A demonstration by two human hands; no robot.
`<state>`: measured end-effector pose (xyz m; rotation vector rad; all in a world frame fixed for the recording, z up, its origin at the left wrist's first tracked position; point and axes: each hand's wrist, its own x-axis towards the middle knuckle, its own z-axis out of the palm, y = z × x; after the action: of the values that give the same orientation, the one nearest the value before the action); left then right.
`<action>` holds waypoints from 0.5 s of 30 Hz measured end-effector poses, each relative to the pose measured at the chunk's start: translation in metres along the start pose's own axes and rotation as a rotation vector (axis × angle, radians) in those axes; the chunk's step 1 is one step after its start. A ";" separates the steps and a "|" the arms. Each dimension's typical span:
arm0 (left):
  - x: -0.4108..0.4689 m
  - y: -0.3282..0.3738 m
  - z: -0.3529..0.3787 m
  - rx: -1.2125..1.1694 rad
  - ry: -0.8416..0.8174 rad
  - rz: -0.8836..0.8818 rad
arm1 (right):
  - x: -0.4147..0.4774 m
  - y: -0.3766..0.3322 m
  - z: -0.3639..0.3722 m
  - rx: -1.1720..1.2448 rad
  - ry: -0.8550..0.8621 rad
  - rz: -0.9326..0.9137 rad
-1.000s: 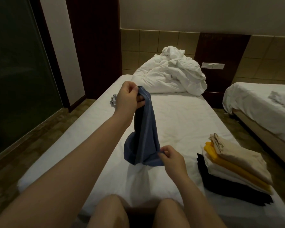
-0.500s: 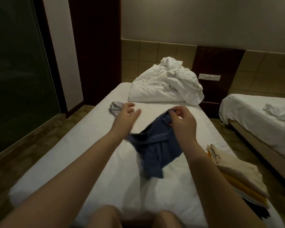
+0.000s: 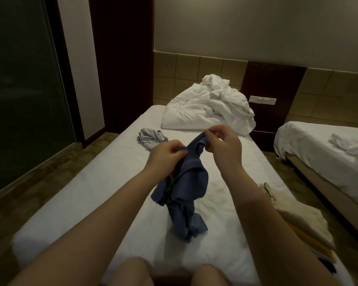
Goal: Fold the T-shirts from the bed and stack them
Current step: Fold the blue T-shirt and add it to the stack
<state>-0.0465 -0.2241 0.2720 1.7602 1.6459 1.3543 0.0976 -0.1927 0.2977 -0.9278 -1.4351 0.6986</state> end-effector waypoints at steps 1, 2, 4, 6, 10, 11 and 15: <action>0.003 0.000 -0.005 0.007 0.044 0.010 | 0.003 -0.002 0.000 0.021 0.023 -0.001; 0.007 0.002 -0.011 0.011 0.087 0.014 | 0.007 -0.005 0.000 0.042 0.041 -0.001; 0.017 0.007 -0.022 0.015 0.142 0.024 | 0.019 -0.018 0.000 0.081 0.056 -0.009; 0.032 0.017 -0.032 0.043 0.161 0.050 | 0.036 -0.037 0.001 0.102 0.045 -0.046; 0.067 0.054 -0.057 0.048 0.279 0.162 | 0.065 -0.084 0.005 0.100 0.069 -0.212; 0.074 0.063 -0.063 0.050 0.311 0.187 | 0.071 -0.094 0.005 0.101 0.088 -0.247; 0.084 0.074 -0.076 -0.017 0.332 0.159 | 0.085 -0.120 0.002 0.054 0.143 -0.327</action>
<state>-0.0801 -0.1905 0.3984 1.7610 1.6767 1.8105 0.0837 -0.1790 0.4434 -0.6661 -1.3913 0.4159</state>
